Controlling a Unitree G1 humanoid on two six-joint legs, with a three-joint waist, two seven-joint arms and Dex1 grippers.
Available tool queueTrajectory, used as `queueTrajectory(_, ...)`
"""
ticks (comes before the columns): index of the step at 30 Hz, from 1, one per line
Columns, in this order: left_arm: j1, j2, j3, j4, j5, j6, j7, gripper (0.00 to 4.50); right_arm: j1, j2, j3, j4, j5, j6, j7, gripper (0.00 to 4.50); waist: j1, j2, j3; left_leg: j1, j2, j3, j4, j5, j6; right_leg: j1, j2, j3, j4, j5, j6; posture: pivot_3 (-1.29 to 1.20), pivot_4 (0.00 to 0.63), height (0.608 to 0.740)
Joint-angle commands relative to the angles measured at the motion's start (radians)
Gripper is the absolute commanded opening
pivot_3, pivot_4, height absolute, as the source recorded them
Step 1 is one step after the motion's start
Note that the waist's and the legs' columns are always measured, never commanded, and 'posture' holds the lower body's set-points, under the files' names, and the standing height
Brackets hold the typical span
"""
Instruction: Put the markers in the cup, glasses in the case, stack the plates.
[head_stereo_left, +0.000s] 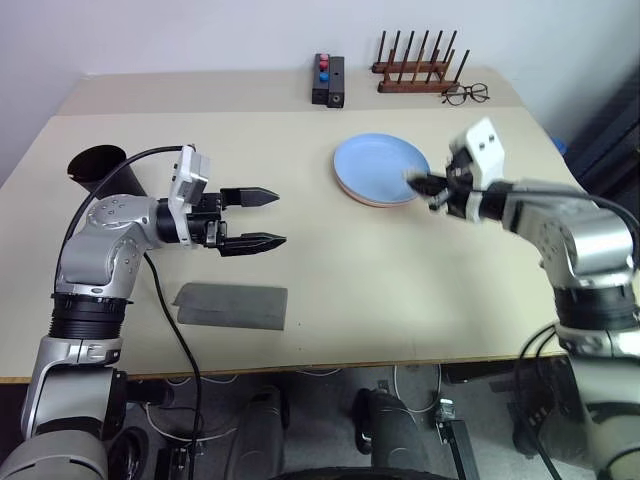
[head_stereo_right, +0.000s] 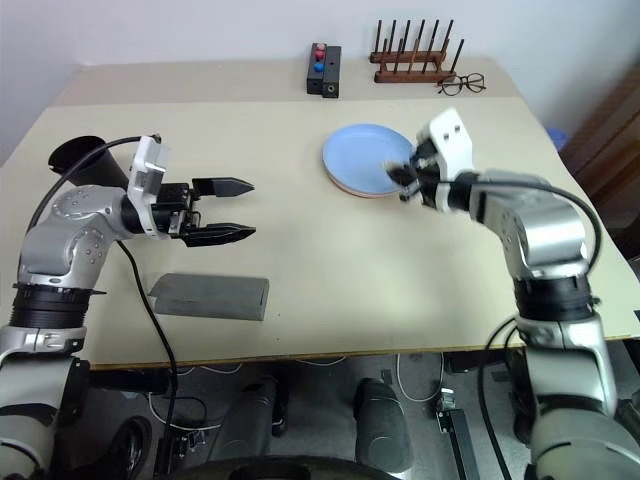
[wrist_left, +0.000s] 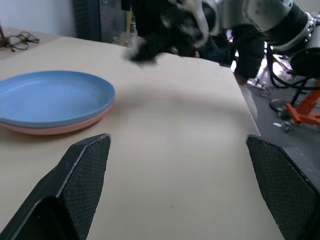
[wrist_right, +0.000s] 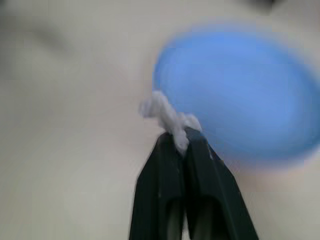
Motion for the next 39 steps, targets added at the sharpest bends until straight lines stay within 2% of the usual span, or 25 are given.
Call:
queueTrajectory(1, -0.032, -0.010, 0.022, -0.005, 0.001, -0.027, 0.019, 4.50, -0.146, 0.094, 0.019, 0.301, -0.116, -0.230, -0.122, 0.01, -0.002, 0.000, 0.000, 0.000, 0.000, 0.000, 0.000, 0.000, 0.000, 0.000, 0.000, 0.000, 0.000, 0.000, 0.000, 0.00, 0.150, 0.740)
queueTrajectory(6, -0.023, -0.007, 0.035, -0.025, -0.001, -0.031, 0.045, 4.50, -0.277, 0.205, 0.043, 0.728, -0.221, -0.448, -0.212, 0.01, -0.003, 0.000, 0.000, 0.000, 0.000, 0.000, -0.002, 0.000, 0.000, -0.001, 0.000, 0.000, 0.001, 0.000, 0.000, 0.00, 0.150, 0.740)
queueTrajectory(7, -0.019, -0.003, 0.041, -0.030, -0.004, -0.026, 0.051, 4.50, -0.284, 0.211, 0.046, 0.786, -0.236, -0.480, -0.219, 0.28, 0.000, 0.000, 0.000, 0.000, 0.000, 0.000, -0.003, 0.000, 0.000, -0.001, 0.000, 0.000, 0.001, 0.000, 0.000, 0.00, 0.150, 0.740)
queueTrajectory(9, -0.008, 0.007, 0.051, -0.040, -0.009, -0.023, 0.059, 4.50, -0.288, 0.219, 0.045, 0.863, -0.249, -0.525, -0.212, 0.88, 0.000, 0.000, 0.000, -0.001, -0.001, 0.000, -0.003, 0.000, 0.000, -0.001, 0.000, 0.000, 0.000, 0.000, 0.001, 0.00, 0.150, 0.740)
queueTrajectory(16, 0.012, 0.020, 0.074, -0.046, -0.003, -0.041, 0.087, 4.50, -0.319, 0.216, 0.011, 0.926, -0.247, -0.585, -0.177, 4.35, -0.009, 0.001, 0.001, 0.001, -0.001, 0.000, -0.003, 0.001, -0.001, -0.001, 0.000, 0.000, 0.003, 0.000, 0.001, 0.00, 0.150, 0.740)
queueTrajectory(21, -0.001, 0.001, 0.075, -0.015, 0.022, -0.105, 0.122, 4.50, -0.308, 0.176, -0.010, 0.852, -0.235, -0.576, -0.122, 4.43, -0.006, 0.001, 0.001, 0.001, -0.001, 0.000, -0.003, 0.001, -0.001, -0.001, 0.000, 0.000, 0.003, 0.000, 0.001, 0.00, 0.150, 0.740)
queueTrajectory(26, 0.012, -0.007, 0.072, -0.042, 0.017, -0.103, 0.148, 4.50, -0.219, 0.134, -0.113, 0.566, -0.095, -0.491, -0.009, 4.43, -0.001, 0.001, 0.001, 0.000, -0.001, 0.000, -0.003, 0.001, -0.001, -0.001, 0.000, 0.000, 0.002, 0.000, 0.001, 0.00, 0.150, 0.740)
queueTrajectory(30, 0.051, 0.004, 0.093, -0.078, 0.011, -0.099, 0.175, 4.50, -0.049, 0.054, -0.170, 0.229, 0.062, -0.347, 0.166, 4.43, 0.000, 0.001, 0.001, 0.001, -0.001, 0.000, -0.003, 0.001, -0.001, 0.000, 0.000, 0.000, 0.002, 0.000, 0.001, 0.00, 0.150, 0.740)
queueTrajectory(32, 0.078, 0.002, 0.113, -0.082, 0.005, -0.109, 0.186, 4.50, 0.139, -0.032, -0.163, -0.003, 0.149, -0.295, 0.330, 4.43, 0.006, 0.001, 0.001, 0.000, -0.001, 0.000, -0.003, 0.001, -0.001, 0.000, 0.000, 0.000, 0.002, 0.000, 0.001, 0.00, 0.150, 0.740)
queueTrajectory(34, 0.100, -0.014, 0.119, -0.091, 0.004, -0.119, 0.203, 4.50, 0.264, -0.093, -0.161, -0.133, 0.203, -0.259, 0.416, 4.43, 0.012, 0.001, 0.001, 0.001, -0.001, 0.000, -0.003, 0.000, -0.001, 0.000, 0.000, 0.000, 0.002, -0.001, 0.001, 0.00, 0.150, 0.740)
queueTrajectory(39, 0.138, -0.058, 0.113, -0.104, 0.012, -0.143, 0.232, 4.50, 0.399, -0.171, -0.202, -0.297, 0.300, -0.206, 0.506, 4.43, 0.000, 0.002, 0.001, 0.001, 0.000, 0.000, 0.001, 0.001, -0.001, 0.001, 0.000, 0.000, 0.001, -0.001, -0.002, 0.00, 0.150, 0.740)
